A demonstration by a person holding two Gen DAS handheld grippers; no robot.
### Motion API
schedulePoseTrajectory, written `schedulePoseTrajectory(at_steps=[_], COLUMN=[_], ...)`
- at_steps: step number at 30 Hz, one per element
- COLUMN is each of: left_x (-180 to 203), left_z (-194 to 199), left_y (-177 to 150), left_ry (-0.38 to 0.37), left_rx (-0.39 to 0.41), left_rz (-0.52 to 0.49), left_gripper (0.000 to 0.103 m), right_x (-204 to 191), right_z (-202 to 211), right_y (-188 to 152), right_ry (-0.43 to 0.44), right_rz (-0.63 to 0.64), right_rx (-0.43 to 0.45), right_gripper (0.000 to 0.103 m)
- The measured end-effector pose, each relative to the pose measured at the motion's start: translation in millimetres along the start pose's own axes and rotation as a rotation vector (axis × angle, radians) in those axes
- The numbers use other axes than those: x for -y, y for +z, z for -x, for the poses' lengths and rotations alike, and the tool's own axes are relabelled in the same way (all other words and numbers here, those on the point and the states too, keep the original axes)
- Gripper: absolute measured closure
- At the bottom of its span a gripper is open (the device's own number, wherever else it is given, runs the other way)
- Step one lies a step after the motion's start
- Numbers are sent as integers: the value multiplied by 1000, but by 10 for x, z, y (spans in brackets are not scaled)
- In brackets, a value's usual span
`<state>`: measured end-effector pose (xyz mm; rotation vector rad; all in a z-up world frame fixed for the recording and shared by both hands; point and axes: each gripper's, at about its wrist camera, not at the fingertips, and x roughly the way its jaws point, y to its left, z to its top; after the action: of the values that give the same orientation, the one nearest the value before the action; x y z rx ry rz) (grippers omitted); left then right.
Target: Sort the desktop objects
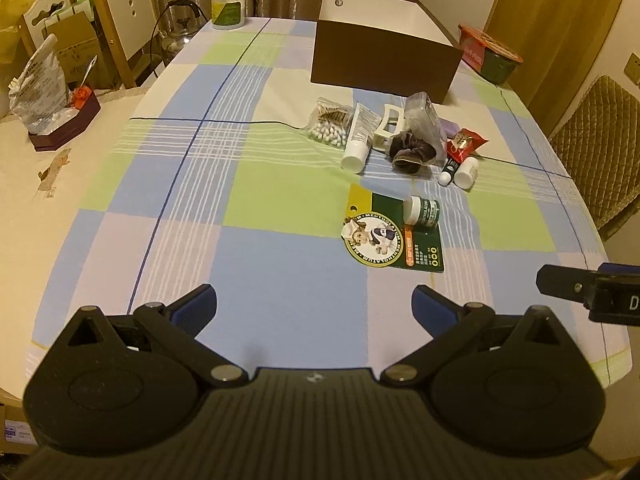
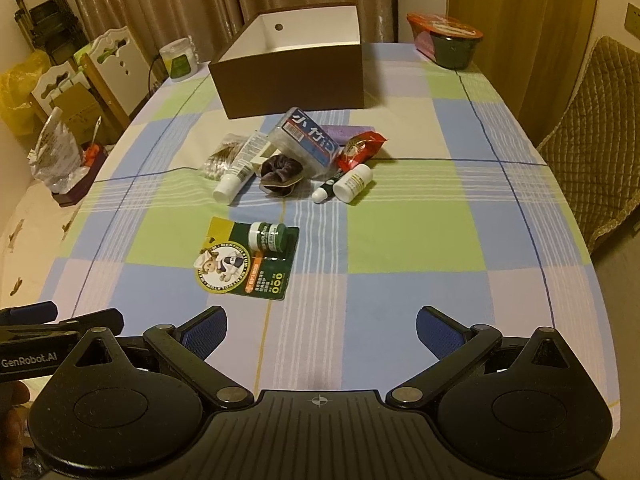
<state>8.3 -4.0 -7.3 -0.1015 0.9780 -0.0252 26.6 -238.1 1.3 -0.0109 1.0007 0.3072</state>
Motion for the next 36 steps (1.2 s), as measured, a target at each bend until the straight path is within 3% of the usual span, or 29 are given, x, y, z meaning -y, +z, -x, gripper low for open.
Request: schedulePoseTrajectory(at_steps=[36], left_x=[-168], left_z=[-55], left_y=[-25], left_ry=[-52], left_rx=[-16], left_rz=[38], left_gripper=[1], right_x=[-41], right_z=[-93], right_y=[-37], right_ry=[-16], right_rz=[-35], right_rx=[-5], right_gripper=[0])
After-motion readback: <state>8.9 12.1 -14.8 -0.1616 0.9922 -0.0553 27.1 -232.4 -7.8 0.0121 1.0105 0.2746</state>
